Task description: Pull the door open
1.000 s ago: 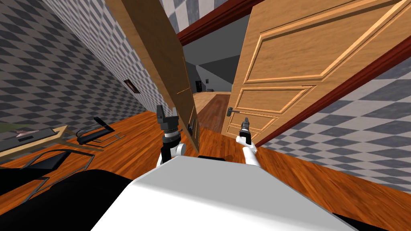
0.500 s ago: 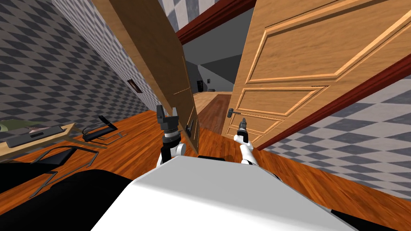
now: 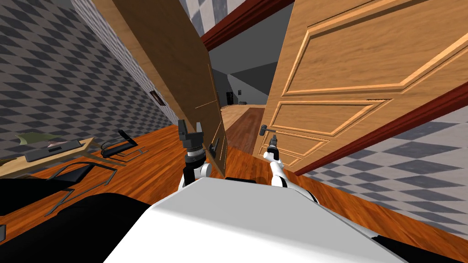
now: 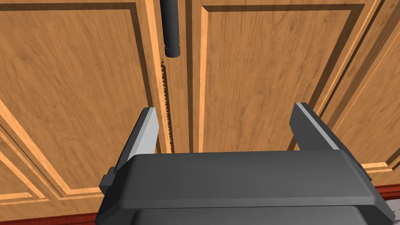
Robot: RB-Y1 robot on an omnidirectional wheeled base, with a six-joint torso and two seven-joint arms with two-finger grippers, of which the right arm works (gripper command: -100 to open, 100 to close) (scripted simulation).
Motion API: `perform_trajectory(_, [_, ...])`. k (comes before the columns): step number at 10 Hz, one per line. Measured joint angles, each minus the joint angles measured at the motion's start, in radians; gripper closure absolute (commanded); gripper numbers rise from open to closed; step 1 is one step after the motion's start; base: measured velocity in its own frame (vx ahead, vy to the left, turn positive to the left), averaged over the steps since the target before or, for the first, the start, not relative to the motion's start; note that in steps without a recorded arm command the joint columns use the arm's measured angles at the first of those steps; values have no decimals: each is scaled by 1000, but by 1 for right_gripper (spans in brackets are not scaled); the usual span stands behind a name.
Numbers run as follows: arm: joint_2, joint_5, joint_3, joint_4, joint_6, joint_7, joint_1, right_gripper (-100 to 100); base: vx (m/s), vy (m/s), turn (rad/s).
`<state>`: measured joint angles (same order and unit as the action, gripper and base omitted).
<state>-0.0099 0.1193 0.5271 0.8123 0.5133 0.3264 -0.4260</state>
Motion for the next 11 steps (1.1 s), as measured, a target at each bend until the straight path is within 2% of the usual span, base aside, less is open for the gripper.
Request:
perform_trajectory(3, [15, 2, 22, -61, 3, 14, -38, -100, 69, -56, 46])
perform_trajectory(6, [29, 4, 39, -98, -5, 25, -64, -100, 45, -50, 32])
perform_trajectory(7, [26, 6, 47, -137, 5, 30, -87, -100, 58, -82, 61])
perform_trajectory(8, [33, 7, 58, -170, 11, 38, -107, -100, 27, -44, 24])
perform_trajectory(9, [34, 7, 59, -173, 12, 39, -109, -100, 15, -2, 295])
perform_trajectory(11, [15, 5, 29, -169, 7, 29, -104, -100, 42, -24, 197])
